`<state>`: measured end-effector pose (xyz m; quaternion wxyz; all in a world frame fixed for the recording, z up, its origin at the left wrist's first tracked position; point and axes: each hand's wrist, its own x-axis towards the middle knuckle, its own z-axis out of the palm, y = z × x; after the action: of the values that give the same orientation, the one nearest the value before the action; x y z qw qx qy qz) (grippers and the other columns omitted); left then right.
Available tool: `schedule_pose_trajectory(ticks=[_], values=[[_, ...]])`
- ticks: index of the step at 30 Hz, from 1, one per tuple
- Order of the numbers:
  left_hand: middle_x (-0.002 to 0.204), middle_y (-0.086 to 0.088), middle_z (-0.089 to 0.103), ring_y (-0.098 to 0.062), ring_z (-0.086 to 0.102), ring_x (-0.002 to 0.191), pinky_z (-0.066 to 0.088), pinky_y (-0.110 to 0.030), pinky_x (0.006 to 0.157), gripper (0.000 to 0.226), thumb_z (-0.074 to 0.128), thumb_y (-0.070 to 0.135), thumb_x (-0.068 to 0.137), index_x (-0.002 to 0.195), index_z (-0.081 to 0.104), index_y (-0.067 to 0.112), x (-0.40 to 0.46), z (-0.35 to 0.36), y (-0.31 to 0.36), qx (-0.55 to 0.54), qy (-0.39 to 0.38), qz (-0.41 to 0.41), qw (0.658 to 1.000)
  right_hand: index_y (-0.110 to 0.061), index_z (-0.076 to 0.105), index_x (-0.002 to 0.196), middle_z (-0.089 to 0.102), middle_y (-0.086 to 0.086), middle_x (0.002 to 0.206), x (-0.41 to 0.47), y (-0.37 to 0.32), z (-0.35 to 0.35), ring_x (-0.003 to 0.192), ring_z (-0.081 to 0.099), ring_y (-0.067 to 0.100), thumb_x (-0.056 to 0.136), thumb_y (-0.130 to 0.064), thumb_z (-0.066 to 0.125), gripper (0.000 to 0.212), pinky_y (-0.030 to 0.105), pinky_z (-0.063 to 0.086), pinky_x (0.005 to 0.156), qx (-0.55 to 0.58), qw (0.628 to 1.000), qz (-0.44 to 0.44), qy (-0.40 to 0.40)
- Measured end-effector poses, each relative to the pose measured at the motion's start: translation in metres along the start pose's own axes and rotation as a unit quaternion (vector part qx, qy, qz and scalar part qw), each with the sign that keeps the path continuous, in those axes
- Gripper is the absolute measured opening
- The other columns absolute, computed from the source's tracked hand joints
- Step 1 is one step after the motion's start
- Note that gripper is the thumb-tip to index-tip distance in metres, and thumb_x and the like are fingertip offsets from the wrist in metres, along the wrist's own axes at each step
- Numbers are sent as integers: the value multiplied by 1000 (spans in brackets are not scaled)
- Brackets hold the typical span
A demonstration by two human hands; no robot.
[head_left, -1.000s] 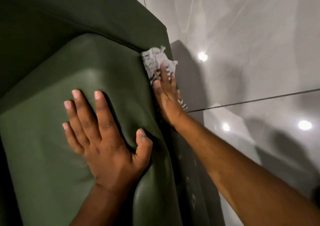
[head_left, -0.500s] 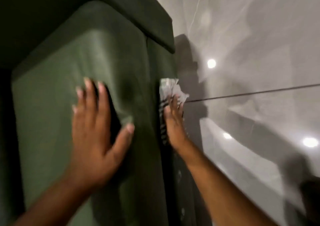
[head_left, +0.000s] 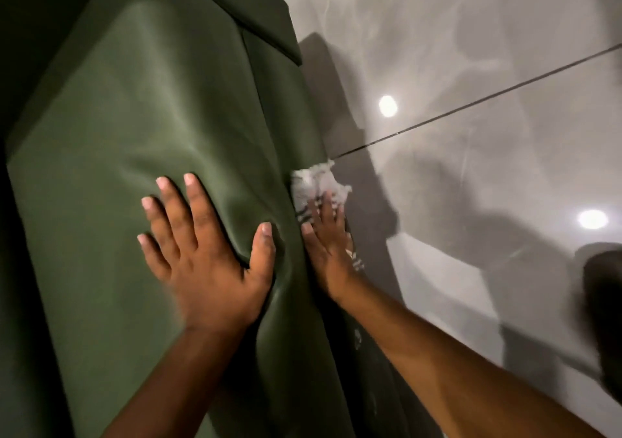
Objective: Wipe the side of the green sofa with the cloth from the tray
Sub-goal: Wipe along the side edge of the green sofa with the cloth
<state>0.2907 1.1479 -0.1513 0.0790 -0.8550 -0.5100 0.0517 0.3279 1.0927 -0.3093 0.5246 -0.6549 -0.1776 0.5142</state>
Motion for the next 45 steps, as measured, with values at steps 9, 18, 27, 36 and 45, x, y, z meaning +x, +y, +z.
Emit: schedule_pose_trajectory(ticks=[9,18,27,36,45], values=[[168,-13,5,-32,0,156,2,-56,123,94,36,68,84,158,4,21,2,8,-5,-5,19,7,1000,-20,13,150,11,10,163,119,-2,-19,150,9,27,101,-40,27,55,52,12,122,121,989,83,18],[166,-19,7,-38,2,155,3,-59,122,93,36,67,87,158,4,16,1,14,-4,3,27,8,1000,-48,-11,137,-6,-6,163,14,8,6,148,-15,15,88,-51,26,61,48,-11,118,57,991,117,26],[166,-19,10,-36,4,155,3,-60,123,93,38,66,87,158,7,15,4,14,-2,11,27,7,1000,-36,3,142,6,5,164,71,-22,-13,151,-2,26,89,-45,26,58,61,2,118,76,996,16,37],[169,-8,0,-32,0,155,11,-60,120,98,32,84,82,157,2,29,-14,-29,-30,-16,-102,76,992,-14,10,150,11,10,162,-48,76,-16,150,8,23,97,-35,35,62,48,10,123,89,991,88,-36],[168,-14,2,-34,1,155,8,-63,121,96,39,74,84,159,7,23,-119,-10,-16,15,-22,62,998,-32,3,145,-1,5,163,-146,102,9,150,-7,27,100,-34,34,54,47,-4,121,61,996,66,-9]])
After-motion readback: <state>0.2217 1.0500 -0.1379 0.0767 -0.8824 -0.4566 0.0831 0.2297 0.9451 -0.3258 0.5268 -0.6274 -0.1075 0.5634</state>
